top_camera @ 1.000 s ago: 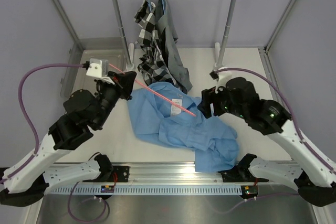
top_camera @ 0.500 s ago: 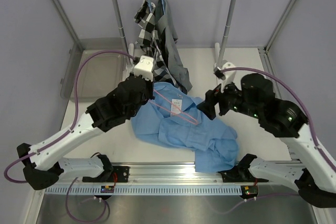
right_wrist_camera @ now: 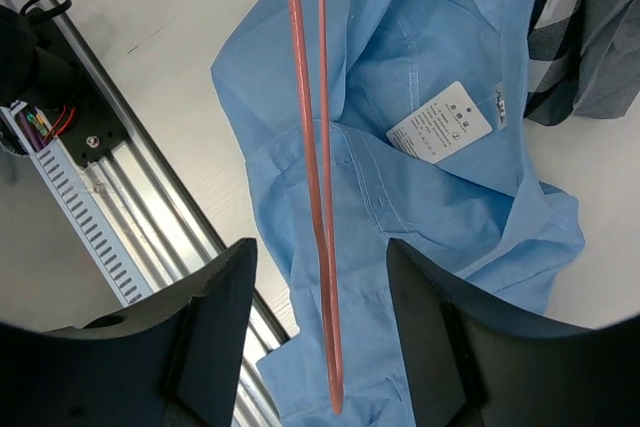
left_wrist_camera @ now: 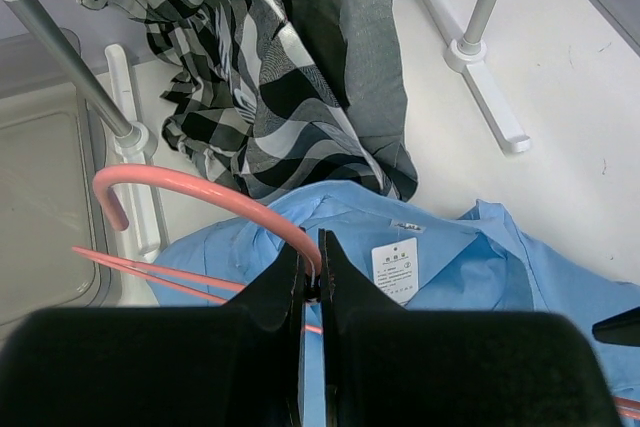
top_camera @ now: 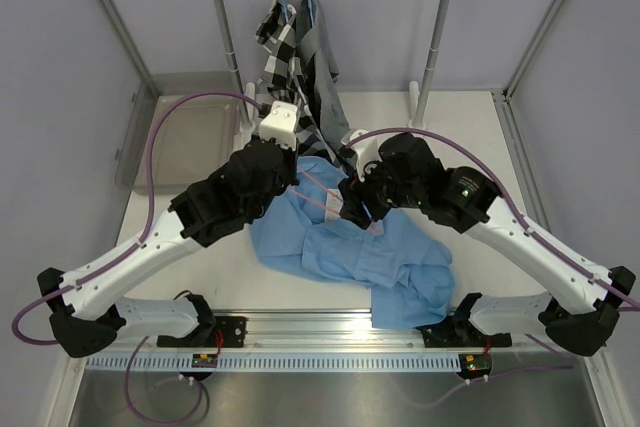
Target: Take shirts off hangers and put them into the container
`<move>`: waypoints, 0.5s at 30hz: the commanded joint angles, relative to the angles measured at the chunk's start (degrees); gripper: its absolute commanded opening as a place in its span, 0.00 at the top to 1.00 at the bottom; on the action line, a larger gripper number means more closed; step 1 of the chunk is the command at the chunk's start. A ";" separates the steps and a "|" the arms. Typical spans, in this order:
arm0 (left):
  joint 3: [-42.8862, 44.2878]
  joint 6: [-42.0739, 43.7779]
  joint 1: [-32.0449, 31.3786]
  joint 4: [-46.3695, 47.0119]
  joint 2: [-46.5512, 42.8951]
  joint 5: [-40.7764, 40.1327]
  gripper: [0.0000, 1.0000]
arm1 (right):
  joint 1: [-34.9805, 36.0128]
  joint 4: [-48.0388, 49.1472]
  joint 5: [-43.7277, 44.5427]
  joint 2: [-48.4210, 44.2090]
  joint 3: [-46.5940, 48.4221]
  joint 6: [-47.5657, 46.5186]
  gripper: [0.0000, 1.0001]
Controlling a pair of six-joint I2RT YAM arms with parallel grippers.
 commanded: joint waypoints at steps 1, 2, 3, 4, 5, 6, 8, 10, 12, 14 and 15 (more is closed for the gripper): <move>2.39 -0.25 0.02 2.19 0.16 -0.71 1.00 | 1.42 2.15 -2.11 1.14 0.81 -1.94 0.38; 2.56 -0.42 0.02 2.11 0.25 -0.79 1.00 | 1.51 2.15 -2.03 1.50 0.81 -1.95 0.40; 2.56 -0.42 0.02 2.11 0.34 -0.71 1.00 | 1.77 2.15 -1.85 2.28 0.81 -2.03 0.42; 2.74 -0.42 0.02 2.19 0.34 -0.62 1.00 | 1.86 2.24 -1.85 2.64 0.81 -2.03 0.43; 2.83 -0.51 0.02 2.11 0.43 -0.45 1.00 | 1.95 2.33 -1.68 2.82 0.72 -2.12 0.46; 2.91 -0.51 0.02 2.19 0.43 -0.44 1.00 | 1.95 2.42 -1.59 3.17 0.55 -2.12 0.49; 2.83 -0.42 0.02 2.19 0.25 -0.44 1.00 | 1.95 2.50 -1.76 3.52 0.55 -2.21 0.53; 2.83 -0.51 0.02 2.19 0.25 -0.53 1.00 | 1.95 2.68 -2.11 3.52 0.46 -2.21 0.65; 2.65 -0.42 0.02 2.20 0.08 -0.36 1.00 | 2.04 2.86 -1.85 3.35 0.20 -2.21 0.79; 2.56 -0.60 0.11 2.20 0.17 -0.18 1.00 | 2.04 2.95 -1.59 3.08 0.02 -2.21 0.91; 2.30 -0.60 0.11 2.19 -0.01 0.43 1.00 | 2.04 2.95 -1.15 2.56 -0.33 -2.04 1.00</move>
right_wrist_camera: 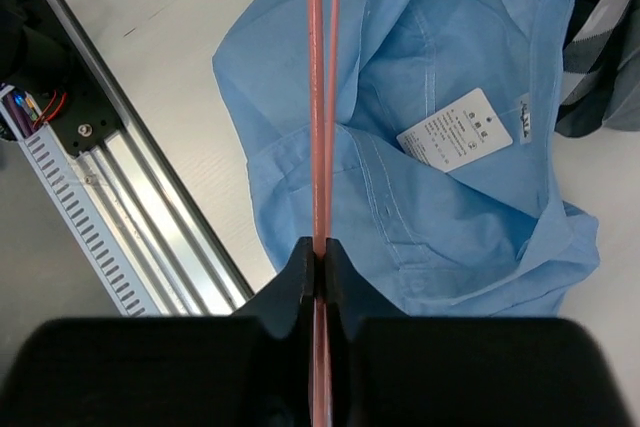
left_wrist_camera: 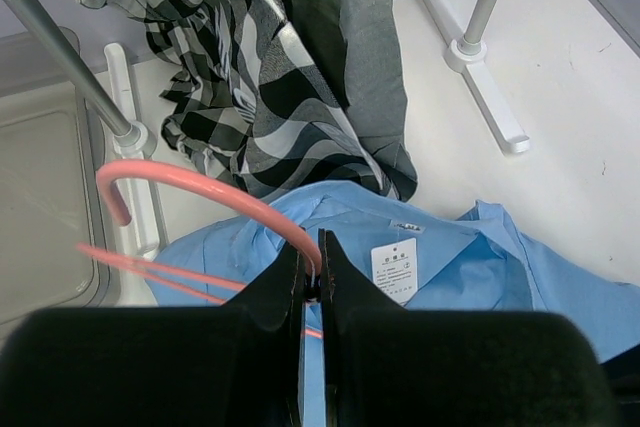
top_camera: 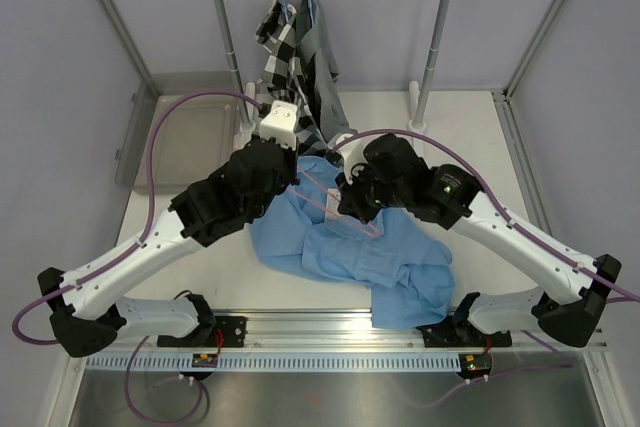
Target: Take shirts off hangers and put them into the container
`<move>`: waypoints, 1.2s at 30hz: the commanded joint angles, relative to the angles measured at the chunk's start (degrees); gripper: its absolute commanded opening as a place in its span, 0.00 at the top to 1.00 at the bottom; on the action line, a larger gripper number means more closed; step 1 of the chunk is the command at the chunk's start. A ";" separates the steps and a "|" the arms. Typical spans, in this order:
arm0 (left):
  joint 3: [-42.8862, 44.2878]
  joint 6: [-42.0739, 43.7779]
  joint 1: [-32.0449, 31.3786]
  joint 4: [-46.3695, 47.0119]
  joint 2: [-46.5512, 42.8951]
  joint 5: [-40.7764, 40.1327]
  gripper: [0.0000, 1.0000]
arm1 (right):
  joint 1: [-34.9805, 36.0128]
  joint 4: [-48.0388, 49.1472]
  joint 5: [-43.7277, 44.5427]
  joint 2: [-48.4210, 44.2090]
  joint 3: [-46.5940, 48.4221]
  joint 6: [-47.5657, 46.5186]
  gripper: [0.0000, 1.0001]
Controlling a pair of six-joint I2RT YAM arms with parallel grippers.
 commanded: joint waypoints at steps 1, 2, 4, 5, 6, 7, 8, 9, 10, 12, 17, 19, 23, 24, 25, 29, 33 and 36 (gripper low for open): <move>2.10 -0.47 0.11 2.22 -0.08 0.76 1.00 | 0.70 1.48 -0.73 -1.57 -0.57 -0.72 1.00; 1.93 -0.64 0.11 2.30 -0.60 1.20 1.00 | 0.70 1.48 -0.38 -2.01 -0.83 -0.55 1.00; 0.97 -0.91 0.11 2.22 -1.39 2.69 0.83 | 0.70 1.74 0.23 -3.50 -1.97 -0.11 1.00; 0.70 -1.17 0.11 2.22 -1.83 3.05 0.78 | 0.70 2.61 0.50 -4.21 -2.50 0.15 1.00; 0.43 -1.26 0.11 2.22 -2.79 3.49 0.70 | 0.70 2.97 0.67 -5.61 -3.46 0.51 1.00; -0.44 -1.43 0.11 2.22 -3.50 4.53 0.56 | 0.62 3.76 0.59 -6.32 -3.82 0.68 1.00; -0.79 -1.87 0.11 2.30 -4.11 5.07 0.50 | 0.62 3.94 0.50 -6.85 -4.09 0.95 1.00; -1.15 -2.05 0.11 2.30 -5.51 5.85 0.44 | 0.62 3.94 0.50 -7.55 -4.18 1.04 1.00; -1.67 -2.23 0.11 2.22 -6.31 6.38 0.31 | 0.62 3.59 0.59 -7.81 -4.18 1.04 1.00; -2.99 -2.58 0.11 2.22 -8.76 7.79 0.21 | 0.62 2.89 1.37 -8.60 -4.44 1.04 1.00; -6.06 -2.67 0.28 1.69 -13.52 13.58 0.01 | 0.62 1.04 5.67 -13.34 -7.51 3.75 1.00; -7.03 -2.93 0.64 0.90 -14.75 16.05 0.01 | 0.62 0.25 6.91 -15.45 -8.22 4.46 1.00; -9.49 -4.51 2.04 -0.42 -15.98 17.37 0.01 | 0.62 -2.29 12.95 -21.60 -6.83 6.04 1.00; -10.28 -4.77 3.52 -0.51 -16.25 18.77 0.01 | 0.62 -2.91 14.28 -22.23 -6.21 6.22 1.00; -10.64 -5.47 4.58 -0.42 -17.12 20.09 0.01 | 0.62 -4.13 15.69 -22.93 -5.59 6.22 1.00; -11.35 -5.83 11.61 -0.86 -18.27 26.85 0.01 | 0.62 -7.22 25.95 -25.48 -0.50 6.92 1.00; -11.17 -6.27 23.45 -2.96 -16.52 35.01 0.01 | 0.62 -8.45 34.41 -26.80 3.46 8.33 1.00; -12.13 -6.62 29.62 -4.37 -15.02 40.12 0.01 | 0.53 -11.59 41.44 -24.88 7.94 9.65 1.00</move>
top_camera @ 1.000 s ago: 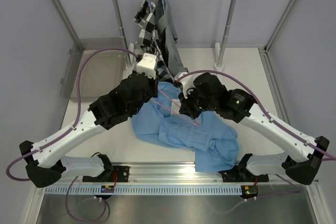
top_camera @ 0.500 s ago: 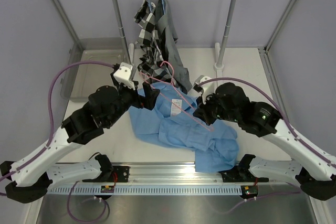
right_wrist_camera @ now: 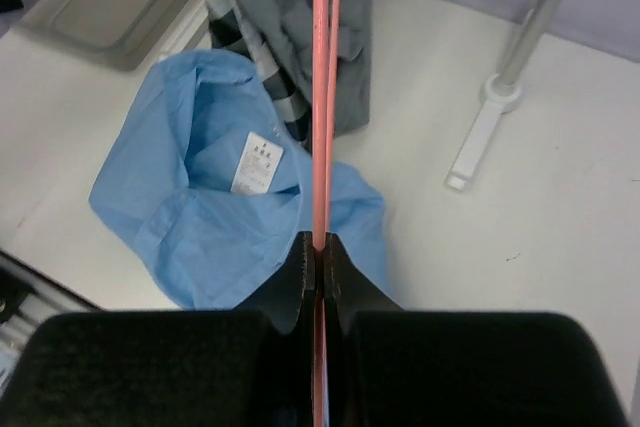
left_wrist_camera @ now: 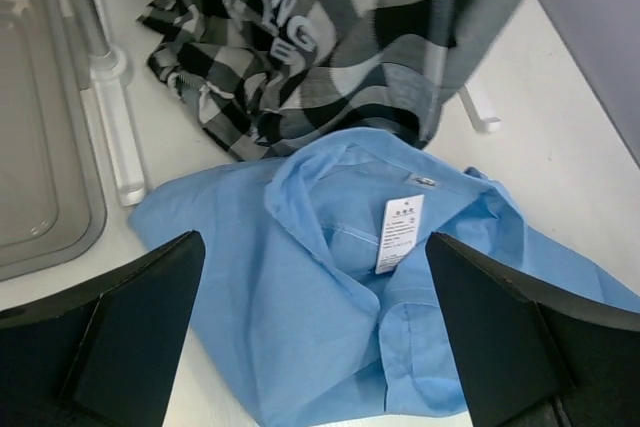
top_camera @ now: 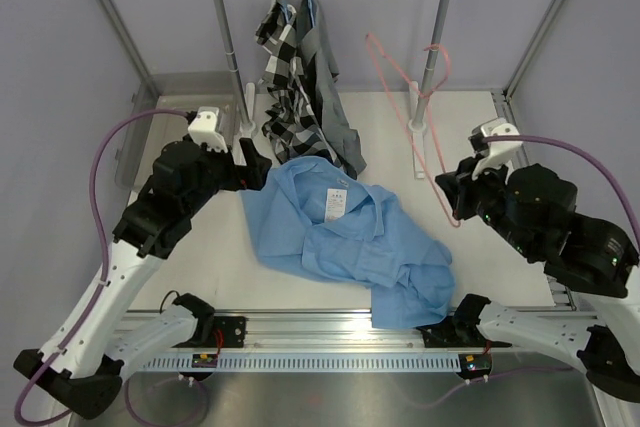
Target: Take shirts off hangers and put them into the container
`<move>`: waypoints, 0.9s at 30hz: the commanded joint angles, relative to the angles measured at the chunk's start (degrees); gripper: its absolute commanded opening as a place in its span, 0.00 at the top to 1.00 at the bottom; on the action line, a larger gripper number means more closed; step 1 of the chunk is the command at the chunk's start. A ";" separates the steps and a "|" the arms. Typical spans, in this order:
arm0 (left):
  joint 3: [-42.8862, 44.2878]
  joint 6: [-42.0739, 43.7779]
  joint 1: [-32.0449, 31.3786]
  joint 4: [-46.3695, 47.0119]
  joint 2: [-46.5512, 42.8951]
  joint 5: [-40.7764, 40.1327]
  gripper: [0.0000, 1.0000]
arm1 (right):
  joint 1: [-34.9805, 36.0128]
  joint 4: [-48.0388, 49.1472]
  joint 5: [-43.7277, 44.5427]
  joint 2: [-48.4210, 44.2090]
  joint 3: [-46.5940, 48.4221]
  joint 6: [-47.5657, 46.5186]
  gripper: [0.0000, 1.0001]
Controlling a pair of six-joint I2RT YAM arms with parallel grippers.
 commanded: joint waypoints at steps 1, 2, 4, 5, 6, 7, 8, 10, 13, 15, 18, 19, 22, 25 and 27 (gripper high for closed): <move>-1.64 -0.65 6.20 -0.94 1.16 9.02 0.01 | 0.20 -3.11 13.90 3.12 7.18 2.13 1.00; -2.35 -0.57 6.22 -0.95 1.07 9.02 0.01 | -0.06 -3.46 14.36 4.01 8.16 2.13 1.00; -3.75 -0.13 6.75 -0.86 0.19 7.27 0.01 | -1.98 -2.68 12.36 5.60 10.26 1.43 1.00; -5.15 0.05 6.83 -0.77 -0.24 5.43 0.01 | -3.48 -2.15 10.69 7.17 10.88 1.08 1.00; -5.95 0.31 6.83 -0.77 -0.68 5.06 0.01 | -5.58 -1.45 8.33 8.14 11.59 0.82 1.00; -6.65 0.83 6.83 -0.77 -1.56 3.15 0.01 | -11.00 -0.92 3.00 9.20 12.72 0.47 1.00; -7.36 1.19 6.83 -0.77 -2.09 1.56 0.01 | -13.49 -0.40 0.42 11.29 13.00 0.11 1.00; -9.03 2.15 6.83 -0.77 -3.75 0.23 0.01 | -16.40 1.36 -3.37 13.85 13.70 -1.02 1.00; -11.14 3.21 6.83 -0.68 -5.43 -2.40 0.01 | -19.39 3.38 -7.85 19.48 15.89 -1.56 1.00; -12.98 3.30 6.75 -0.33 -6.66 -3.81 0.01 | -21.85 4.79 -10.75 23.52 17.30 -1.82 1.00; -14.92 2.86 6.83 0.81 -7.81 -3.90 0.01 | -24.14 5.49 -12.17 29.67 21.86 -2.26 1.00; -15.36 2.95 6.83 0.64 -7.81 -3.64 0.01 | -24.84 5.67 -13.65 32.38 24.31 -2.35 1.00; -16.06 2.95 6.83 0.64 -8.07 -3.73 0.01 | -28.36 5.24 -17.00 38.01 30.37 -2.52 1.00; -16.50 2.60 6.83 0.64 -8.33 -3.11 0.01 | -30.64 2.78 -17.44 42.41 37.84 -2.96 1.00; -16.59 2.60 6.83 0.64 -8.60 -2.85 0.01 | -31.70 1.37 -18.15 45.76 41.20 -3.05 1.00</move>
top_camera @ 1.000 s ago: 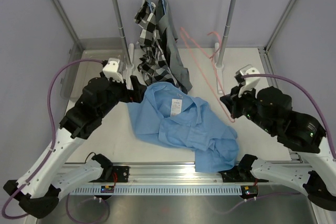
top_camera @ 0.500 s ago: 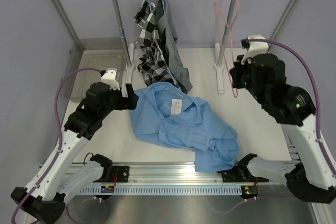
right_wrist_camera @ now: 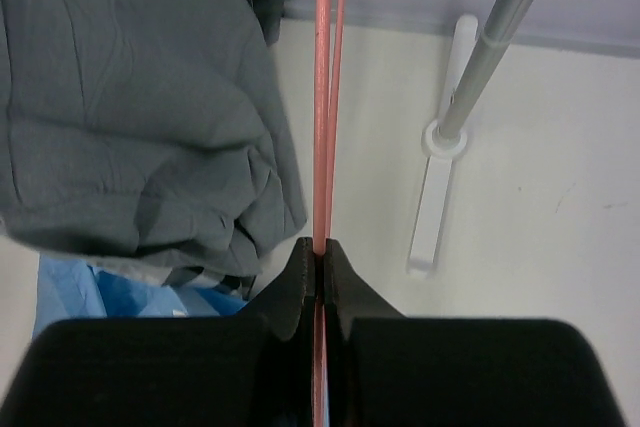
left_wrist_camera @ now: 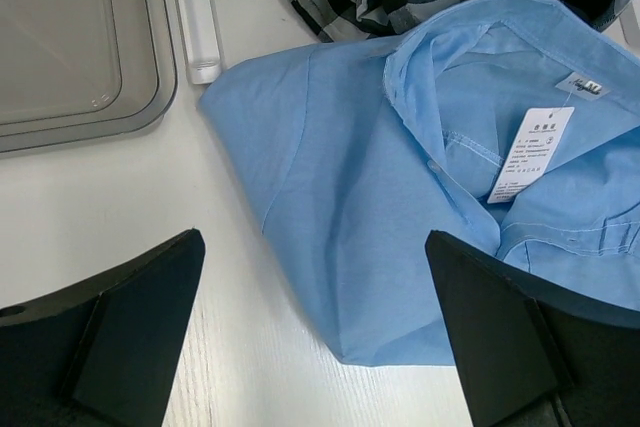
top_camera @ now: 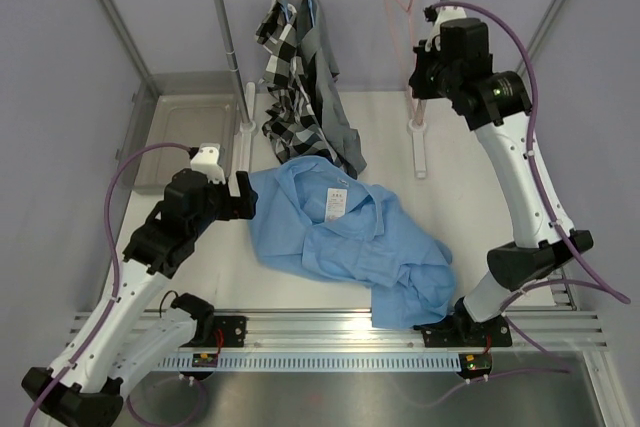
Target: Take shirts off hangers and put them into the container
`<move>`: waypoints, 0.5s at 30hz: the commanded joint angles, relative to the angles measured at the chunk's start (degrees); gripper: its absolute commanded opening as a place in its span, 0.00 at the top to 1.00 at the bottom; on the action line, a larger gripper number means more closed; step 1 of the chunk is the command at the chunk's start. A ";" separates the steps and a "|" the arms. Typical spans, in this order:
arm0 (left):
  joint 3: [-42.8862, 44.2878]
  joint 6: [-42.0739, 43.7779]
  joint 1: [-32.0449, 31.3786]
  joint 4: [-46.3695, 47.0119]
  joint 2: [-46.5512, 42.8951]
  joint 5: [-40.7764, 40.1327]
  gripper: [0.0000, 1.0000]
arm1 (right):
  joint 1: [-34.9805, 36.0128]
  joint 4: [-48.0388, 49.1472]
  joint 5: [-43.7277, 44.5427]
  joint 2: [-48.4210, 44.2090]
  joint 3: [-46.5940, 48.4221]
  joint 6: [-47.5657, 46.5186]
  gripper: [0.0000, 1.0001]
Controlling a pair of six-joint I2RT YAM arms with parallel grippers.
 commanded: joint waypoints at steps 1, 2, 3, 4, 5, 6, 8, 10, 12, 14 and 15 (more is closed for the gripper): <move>-0.22 0.63 0.23 2.73 -1.08 -0.42 0.01 | -2.11 -0.67 -3.92 2.55 9.22 -1.90 1.00; -0.13 0.63 0.23 2.73 -0.99 -0.42 0.01 | -2.46 -0.84 -4.27 3.26 10.38 -1.81 1.00; -0.22 0.54 0.23 2.73 -0.99 -0.42 0.01 | -2.81 -1.45 -4.54 3.79 11.61 -1.63 1.00; -0.22 0.46 0.23 2.73 -0.99 -0.34 0.01 | -3.60 -1.72 -5.50 5.01 13.62 -1.28 1.00; -0.22 0.37 0.23 2.73 -0.91 -0.16 0.01 | -4.04 -2.07 -5.94 5.72 14.51 -1.11 1.00; -0.31 0.37 0.23 2.73 -0.90 -0.16 0.01 | -4.48 -2.86 -6.64 6.34 15.57 -0.76 1.00; -0.31 0.37 0.23 2.73 -0.73 -0.25 0.01 | -5.71 -3.65 -7.44 8.44 17.59 -0.05 1.00; -0.31 0.37 0.23 2.73 -0.90 -0.25 0.01 | -6.24 -3.66 -8.14 9.50 17.08 0.39 1.00; -0.31 0.19 0.23 2.73 -0.99 -0.16 0.01 | -6.95 -3.39 -9.28 10.03 16.37 0.83 1.00; -0.40 0.10 0.23 2.73 -0.82 0.10 0.01 | -7.47 -3.04 -10.42 10.74 14.97 1.62 1.00; -0.40 0.10 0.23 2.73 -0.73 0.28 0.01 | -8.00 -2.52 -10.78 10.91 14.35 1.88 1.00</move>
